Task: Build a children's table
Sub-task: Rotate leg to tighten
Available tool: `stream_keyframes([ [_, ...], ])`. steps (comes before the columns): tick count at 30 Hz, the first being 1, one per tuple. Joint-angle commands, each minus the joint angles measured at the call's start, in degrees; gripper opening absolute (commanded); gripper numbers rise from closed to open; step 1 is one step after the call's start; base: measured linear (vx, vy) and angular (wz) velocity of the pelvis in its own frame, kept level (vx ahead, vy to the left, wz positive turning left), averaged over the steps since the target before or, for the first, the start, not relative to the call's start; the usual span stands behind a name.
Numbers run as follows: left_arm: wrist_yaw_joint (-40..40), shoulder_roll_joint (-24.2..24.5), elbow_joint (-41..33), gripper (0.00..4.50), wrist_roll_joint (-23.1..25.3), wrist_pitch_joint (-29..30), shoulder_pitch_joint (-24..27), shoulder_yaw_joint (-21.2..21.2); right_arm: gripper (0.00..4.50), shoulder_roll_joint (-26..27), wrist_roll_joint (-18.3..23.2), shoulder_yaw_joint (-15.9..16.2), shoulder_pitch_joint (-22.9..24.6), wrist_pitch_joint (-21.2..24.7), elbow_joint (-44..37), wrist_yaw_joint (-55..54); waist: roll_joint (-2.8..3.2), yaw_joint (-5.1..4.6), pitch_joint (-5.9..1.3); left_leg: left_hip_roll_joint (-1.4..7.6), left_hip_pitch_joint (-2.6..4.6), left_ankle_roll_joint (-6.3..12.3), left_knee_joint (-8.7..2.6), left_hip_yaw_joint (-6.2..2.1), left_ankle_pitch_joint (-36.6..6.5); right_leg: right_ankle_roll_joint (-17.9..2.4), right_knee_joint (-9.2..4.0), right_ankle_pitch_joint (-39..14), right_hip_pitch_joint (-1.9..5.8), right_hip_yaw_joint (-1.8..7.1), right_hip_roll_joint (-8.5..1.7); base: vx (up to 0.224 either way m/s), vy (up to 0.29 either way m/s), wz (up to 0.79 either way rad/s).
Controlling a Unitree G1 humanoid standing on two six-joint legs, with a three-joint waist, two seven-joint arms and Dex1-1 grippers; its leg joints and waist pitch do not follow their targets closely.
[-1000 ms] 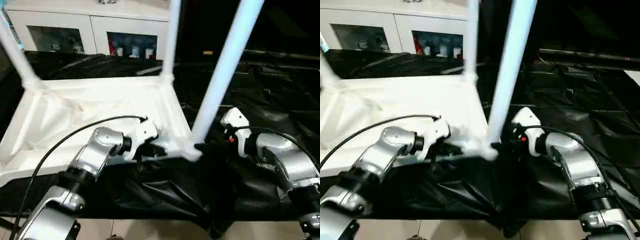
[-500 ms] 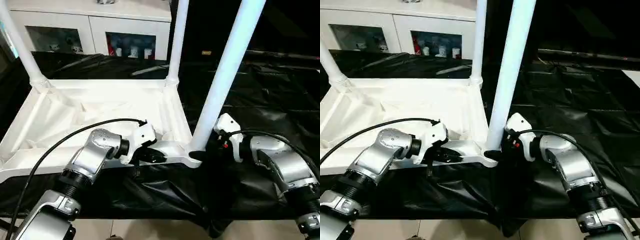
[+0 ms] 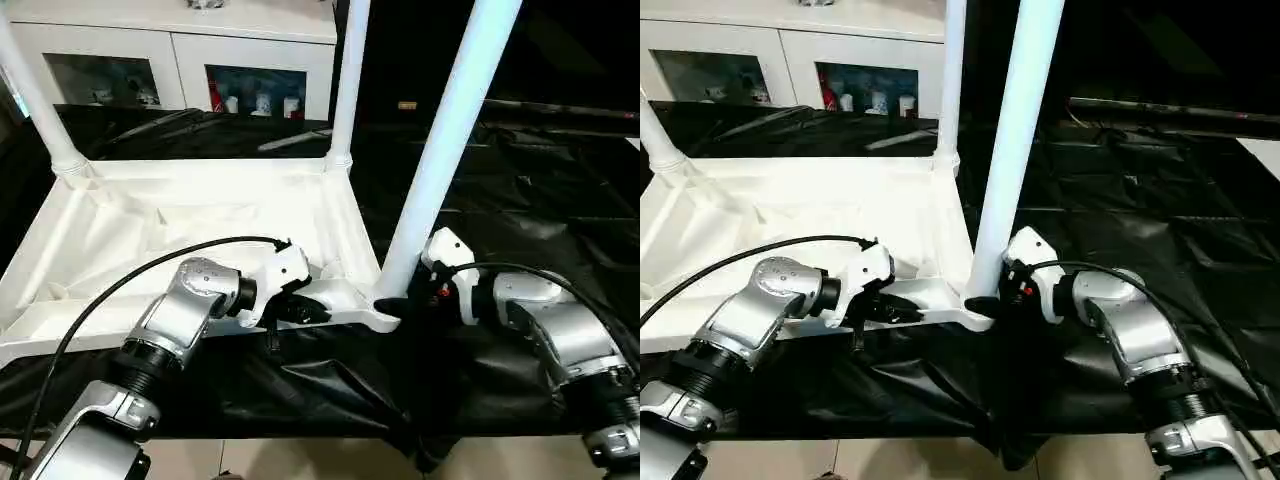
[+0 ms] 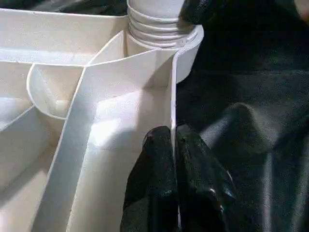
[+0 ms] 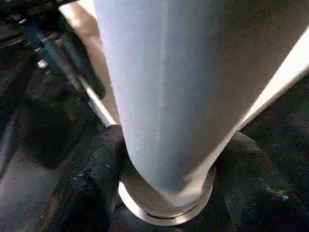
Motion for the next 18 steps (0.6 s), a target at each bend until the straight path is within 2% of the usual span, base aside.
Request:
stream_keyframes([
  [1, 5.6, -3.7, 3.0, 0.0, 0.6, 0.7, -2.6, 0.3, 2.5, 4.2, -1.7, -2.2, -1.3, 1.3, 4.8, -10.4, -0.3, -0.25, -2.9, 0.26, 0.33, 0.52, -3.54, 0.7, -17.3, -9.9, -4.21, -17.0, 2.08, 1.21, -1.51, 0.0, 0.0, 0.0],
  [2, 7.4, -4.3, 4.0, 0.0, 1.2, 0.8, -3.2, 0.5, 2.46, 5.4, -1.9, -2.8, -1.6, 1.6, 5.8, -12.9, -0.35, -0.16, -2.92, 0.24, 0.48, -0.14, -3.58, 0.55, -17.4, -9.7, -4.21, -17.8, 2.19, 1.09, -1.55, 0.0, 0.0, 0.0],
  [3, 9.1, -5.0, 5.1, 0.0, 1.6, 1.0, -3.8, 0.7, 2.44, 6.5, -2.1, -3.3, -1.9, 1.9, 6.7, -14.9, -0.4, -0.41, -3.04, 0.16, 0.19, -0.78, -3.67, 0.34, -17.6, -9.2, -4.12, -18.7, 2.51, 0.97, -1.64, 0.0, 0.0, 0.0],
  [4, 12.2, -6.3, 7.1, 0.0, 2.2, 1.3, -4.9, 1.1, 2.41, 8.3, -2.4, -4.0, -2.4, 2.4, 8.1, -18.5, -0.34, -0.47, -2.97, 0.16, 0.51, -0.86, -3.63, 0.53, -18.0, -9.0, -4.39, -18.8, 2.09, 1.06, -1.49, 0.0, 0.0, 0.0],
  [6, 18.3, -9.6, 10.6, 0.0, 2.8, 2.5, -7.2, 2.1, 2.25, 13.0, -2.6, -6.0, -3.8, 3.6, 10.8, -26.8, -0.41, -0.53, -3.05, 0.06, 0.54, -0.95, -3.61, 0.48, -18.6, -8.8, -4.46, -19.3, 2.23, 1.07, -1.52, 0.0, 0.0, 0.0],
  [7, 19.9, -10.6, 11.5, 0.0, 2.8, 3.0, -7.8, 2.4, 2.19, 14.4, -2.6, -6.6, -4.2, 4.0, 11.7, -29.3, -0.31, -0.61, -3.13, 0.02, 0.57, -1.14, -3.56, 0.49, -18.3, -8.7, -4.44, -19.2, 1.99, 1.14, -1.57, 0.0, 0.0, 0.0],
  [9, 23.7, -14.4, 14.2, 0.0, 3.0, 4.4, -9.8, 2.5, 2.19, 19.3, -3.2, -7.9, -6.6, 3.8, 15.0, -37.0, -0.22, -0.55, -3.13, 0.03, 0.53, -1.53, -3.65, 0.4, -18.1, -8.8, -4.37, -18.1, 2.15, 1.1, -1.5, 0.0, 0.0, 0.0],
  [11, 25.6, -16.7, 15.3, 0.0, 3.5, 4.7, -10.7, 2.0, 2.19, 21.8, -3.6, -7.9, -8.1, 3.5, 16.7, -39.8, -0.05, -0.63, -3.15, 0.04, 0.57, -1.73, -3.66, 0.42, -17.9, -9.0, -4.28, -16.9, 2.03, 1.17, -1.46, 0.0, 0.0, 0.0],
  [14, 26.4, -19.9, 17.1, 0.0, 4.2, 3.3, -11.6, 0.8, 2.19, 25.6, -2.9, -8.1, -10.3, 2.7, 18.4, -41.3, -0.01, -0.42, -3.27, -0.02, 0.59, -1.38, -3.58, 0.48, -17.4, -9.0, -4.21, -14.5, 2.32, 1.15, -1.45, 0.0, 0.0, 0.0],
  [15, 26.0, -20.3, 17.1, 0.0, 4.2, 2.8, -11.7, 0.6, 2.48, 26.2, -2.3, -8.7, -10.7, 2.2, 18.4, -41.7, 0.01, -0.3, -3.25, -0.08, 0.58, -1.01, -3.61, 0.54, -17.2, -8.9, -4.31, -14.0, 2.36, 1.16, -1.44, 0.0, 0.0, 0.0],
  [16, 26.0, -20.3, 17.1, 0.0, 4.2, 2.8, -11.7, 0.5, 2.48, 26.2, -2.3, -8.7, -10.7, 2.1, 18.4, -41.6, -0.03, -0.16, -3.24, -0.08, 0.5, -0.8, -3.62, 0.53, -16.9, -8.7, -4.27, -13.8, 2.49, 1.16, -1.49, 0.0, 0.0, 0.0],
  [18, 25.5, -20.1, 17.4, 0.0, 4.2, 2.5, -11.8, 0.6, 2.8, 25.6, -2.9, -8.3, -11.1, 2.1, 18.3, -40.6, -0.1, -0.08, -3.15, -0.07, 0.46, -0.56, -3.7, 0.53, -17.1, -8.5, -4.31, -14.2, 2.51, 1.12, -1.47, 0.0, 0.0, 0.0],
])
